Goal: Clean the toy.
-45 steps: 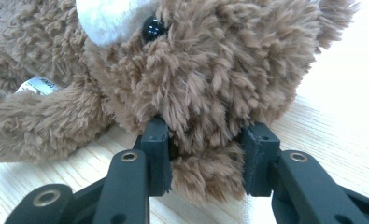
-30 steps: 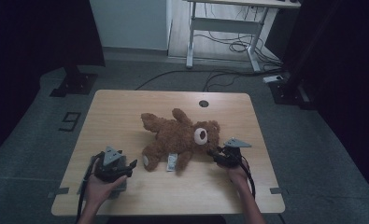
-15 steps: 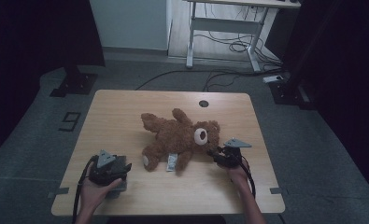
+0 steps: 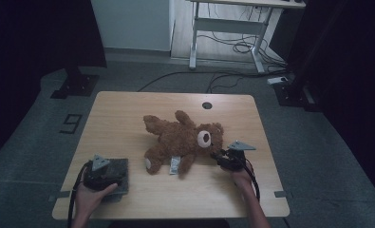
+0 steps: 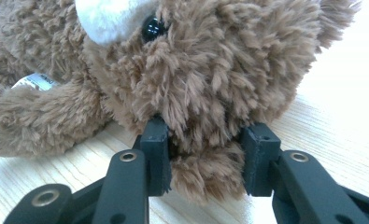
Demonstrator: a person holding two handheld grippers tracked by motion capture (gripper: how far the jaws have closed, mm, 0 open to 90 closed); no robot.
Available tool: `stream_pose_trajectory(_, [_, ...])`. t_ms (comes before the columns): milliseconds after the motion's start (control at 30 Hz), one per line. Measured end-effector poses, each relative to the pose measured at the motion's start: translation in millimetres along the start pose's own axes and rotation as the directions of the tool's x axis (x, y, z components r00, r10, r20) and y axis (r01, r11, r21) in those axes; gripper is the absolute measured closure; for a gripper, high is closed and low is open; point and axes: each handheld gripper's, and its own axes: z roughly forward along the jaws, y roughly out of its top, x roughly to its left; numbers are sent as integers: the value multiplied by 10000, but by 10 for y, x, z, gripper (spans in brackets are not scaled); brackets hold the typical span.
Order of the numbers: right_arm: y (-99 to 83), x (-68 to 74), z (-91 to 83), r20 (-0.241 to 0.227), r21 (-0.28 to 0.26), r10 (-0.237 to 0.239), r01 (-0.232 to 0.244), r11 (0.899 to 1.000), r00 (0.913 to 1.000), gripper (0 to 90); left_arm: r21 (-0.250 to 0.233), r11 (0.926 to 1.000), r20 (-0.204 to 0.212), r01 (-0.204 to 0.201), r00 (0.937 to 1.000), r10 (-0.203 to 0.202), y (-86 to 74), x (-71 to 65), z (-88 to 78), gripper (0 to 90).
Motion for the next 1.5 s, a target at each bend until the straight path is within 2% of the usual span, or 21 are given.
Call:
stream_pose_trajectory(367, [-7, -1, -1, 2, -1, 9, -9, 10000, 10000, 598, 419, 9988, -165, 246, 9996, -240, -99, 86, 105, 148])
stream_pose_trajectory(433, [-7, -2, -1, -6, 1, 16, -16, 10000, 10000, 598, 514, 9985, -224, 205, 9996, -194, -107, 84, 124, 143])
stream_pose_trajectory(467, [-7, -1, 0, -2, 1, 17, -17, 10000, 10000, 597, 707, 9974, -295, 153, 9995, -132, -117, 82, 152, 131])
stream_pose_trajectory(667, [-9, 1, 0, 5, -5, 14, -14, 10000, 10000, 598, 981, 9951, -289, 156, 9995, -128, -139, 94, 190, 94])
stream_pose_trajectory(800, [-12, 1, 0, 8, -17, 20, -20, 10000, 10000, 597, 1269, 9919, -255, 115, 9996, -83, -196, 40, 259, 32])
stream_pose_trajectory(833, [-12, 2, 0, 11, -16, 10, -10, 10000, 10000, 597, 1273, 9919, -354, 0, 9994, 45, -204, 19, 277, 20])
stream_pose_trajectory(1000, [-10, 5, -3, 31, 18, -22, 22, 10000, 10000, 597, 1250, 9922, -374, 7, 9993, 40, -217, 19, 300, 2])
stream_pose_trajectory(1167, [-11, 10, -2, 71, 12, -32, 32, 10000, 10000, 597, 1150, 9933, -427, 65, 9991, -16, -219, 56, 266, 86])
stream_pose_trajectory(1200, [-12, 10, -3, 69, 10, -29, 29, 10000, 10000, 597, 1038, 9945, -541, 161, 9985, -105, -220, 79, 249, 169])
stream_pose_trajectory(1300, [-12, 10, -2, 73, 6, -33, 33, 10000, 10000, 597, 1016, 9946, -625, 203, 9979, -140, -216, 88, 239, 252])
stream_pose_trajectory(1333, [-12, 10, -2, 72, 8, -28, 28, 10000, 10000, 596, 989, 9949, -637, 188, 9979, -125, -213, 86, 234, 252])
stream_pose_trajectory(1500, [-12, 13, -3, 85, 16, -35, 35, 10000, 10000, 596, 746, 9972, -518, -91, 9986, 130, -219, 59, 220, 463])
